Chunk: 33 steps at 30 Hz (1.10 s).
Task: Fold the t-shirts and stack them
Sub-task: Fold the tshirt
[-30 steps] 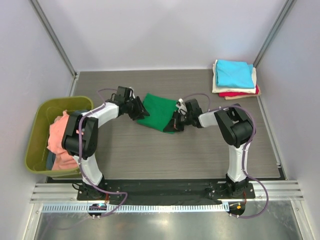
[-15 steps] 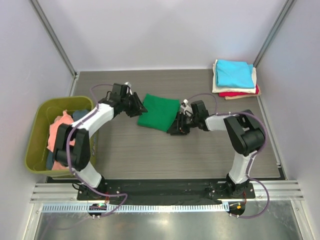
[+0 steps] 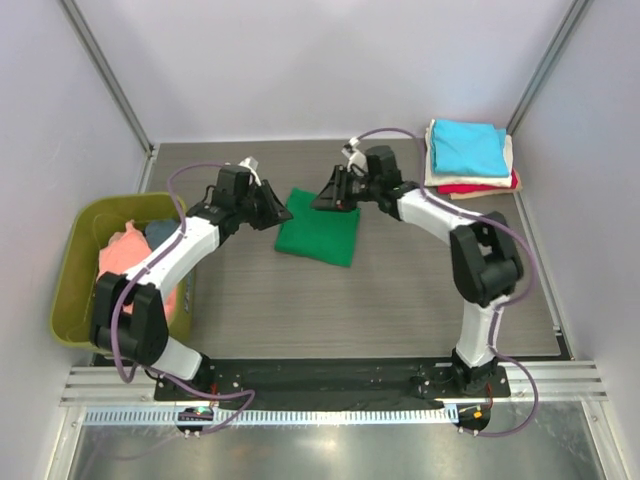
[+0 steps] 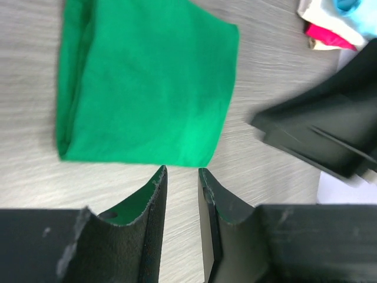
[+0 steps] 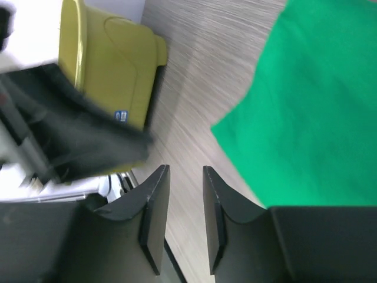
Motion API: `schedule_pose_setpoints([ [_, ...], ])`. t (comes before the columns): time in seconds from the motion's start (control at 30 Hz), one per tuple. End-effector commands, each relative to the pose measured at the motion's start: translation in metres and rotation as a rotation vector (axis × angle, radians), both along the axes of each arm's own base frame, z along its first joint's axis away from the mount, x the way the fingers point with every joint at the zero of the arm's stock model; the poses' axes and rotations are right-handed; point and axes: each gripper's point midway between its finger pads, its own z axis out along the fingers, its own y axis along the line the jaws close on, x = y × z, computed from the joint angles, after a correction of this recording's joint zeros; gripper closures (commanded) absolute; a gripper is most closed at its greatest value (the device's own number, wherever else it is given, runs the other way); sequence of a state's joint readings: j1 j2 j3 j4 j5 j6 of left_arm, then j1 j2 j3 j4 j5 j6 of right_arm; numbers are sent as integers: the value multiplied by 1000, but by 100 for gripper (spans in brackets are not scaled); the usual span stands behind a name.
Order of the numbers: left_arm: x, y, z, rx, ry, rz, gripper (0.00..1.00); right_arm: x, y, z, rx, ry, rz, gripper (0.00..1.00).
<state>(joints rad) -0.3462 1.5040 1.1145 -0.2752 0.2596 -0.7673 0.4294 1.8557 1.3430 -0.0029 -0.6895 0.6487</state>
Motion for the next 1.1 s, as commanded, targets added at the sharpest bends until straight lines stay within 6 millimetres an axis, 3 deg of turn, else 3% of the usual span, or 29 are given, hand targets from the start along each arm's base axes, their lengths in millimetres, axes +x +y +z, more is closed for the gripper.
schedule_pose_setpoints([
  [0.0,-6,11,36,5,-82,43,71,5,36,-42,53,134,45,67],
  [0.03,-14,16,36,27,-58,45,71,11,39,-50,67,136,38,67],
  [0.07,-18,20,50,36,-90,43,71,13,39,-64,60,163,29,69],
  [0.1,-22,25,53,56,-93,52,71,13,38,-90,35,204,19,69],
  [0.23,-45,52,61,156,-103,95,68,9,30,-151,-8,295,-13,73],
  [0.33,-58,64,68,197,-112,99,66,8,30,-166,10,335,-3,75],
  [0.43,-68,73,76,241,-125,89,65,11,29,-155,-2,317,0,75],
  [0.53,-68,87,73,301,-127,127,63,17,32,-113,4,244,15,72],
  [0.57,-68,86,70,297,-121,130,63,19,32,-101,9,222,19,70],
  [0.6,-68,84,67,286,-113,130,64,23,34,-73,30,170,24,69],
  [0.7,-66,61,56,169,-102,87,64,19,35,-31,62,112,46,63],
  [0.77,-59,53,52,127,-109,90,64,14,34,-19,73,98,54,62],
  [0.87,-47,52,43,132,-106,106,64,-2,34,-21,72,107,72,62],
  [0.9,-44,51,42,133,-104,109,65,-12,32,-34,61,141,77,62],
  [0.97,-41,47,39,125,-92,101,67,-23,37,-41,73,146,90,62],
  [1.0,-39,44,36,121,-79,93,67,-36,35,-58,69,199,93,62],
  [1.07,-41,42,36,114,-71,81,68,-42,38,-72,82,209,102,62],
])
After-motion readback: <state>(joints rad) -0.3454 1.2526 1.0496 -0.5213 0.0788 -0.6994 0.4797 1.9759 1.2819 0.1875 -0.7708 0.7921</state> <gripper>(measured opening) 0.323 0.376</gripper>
